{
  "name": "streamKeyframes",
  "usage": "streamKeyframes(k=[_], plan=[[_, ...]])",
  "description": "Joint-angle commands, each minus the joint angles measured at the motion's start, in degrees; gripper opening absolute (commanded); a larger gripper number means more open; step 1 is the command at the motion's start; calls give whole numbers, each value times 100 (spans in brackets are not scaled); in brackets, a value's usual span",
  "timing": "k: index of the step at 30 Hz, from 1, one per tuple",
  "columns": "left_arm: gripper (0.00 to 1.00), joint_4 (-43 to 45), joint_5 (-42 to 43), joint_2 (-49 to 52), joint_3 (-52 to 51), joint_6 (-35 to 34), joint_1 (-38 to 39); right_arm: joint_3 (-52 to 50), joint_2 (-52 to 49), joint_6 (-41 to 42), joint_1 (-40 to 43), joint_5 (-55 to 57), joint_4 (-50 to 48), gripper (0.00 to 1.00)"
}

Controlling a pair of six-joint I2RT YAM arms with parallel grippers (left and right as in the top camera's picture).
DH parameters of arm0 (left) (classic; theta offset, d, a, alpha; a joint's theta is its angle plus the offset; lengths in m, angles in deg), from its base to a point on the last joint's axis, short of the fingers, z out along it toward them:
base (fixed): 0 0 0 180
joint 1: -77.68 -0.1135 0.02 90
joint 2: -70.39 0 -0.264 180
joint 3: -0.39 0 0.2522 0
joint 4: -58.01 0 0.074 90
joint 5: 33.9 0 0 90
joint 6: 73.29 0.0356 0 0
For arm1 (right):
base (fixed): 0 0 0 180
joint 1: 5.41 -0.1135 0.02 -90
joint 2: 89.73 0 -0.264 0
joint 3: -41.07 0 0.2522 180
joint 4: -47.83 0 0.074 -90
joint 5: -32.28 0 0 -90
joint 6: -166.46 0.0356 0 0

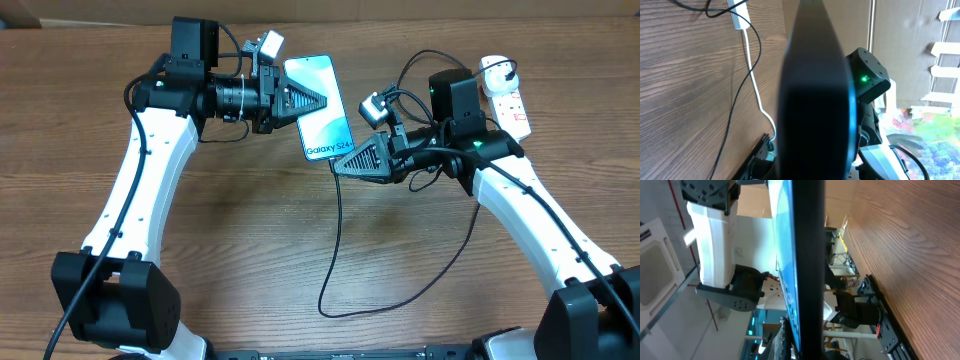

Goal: Plug charger to phone and switch on socket

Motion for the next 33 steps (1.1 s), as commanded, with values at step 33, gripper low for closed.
streamKeyframes(k=[33], plan=[[4, -321, 767, -46, 7, 330, 205, 181, 109, 1137, -153, 1274, -988, 4]])
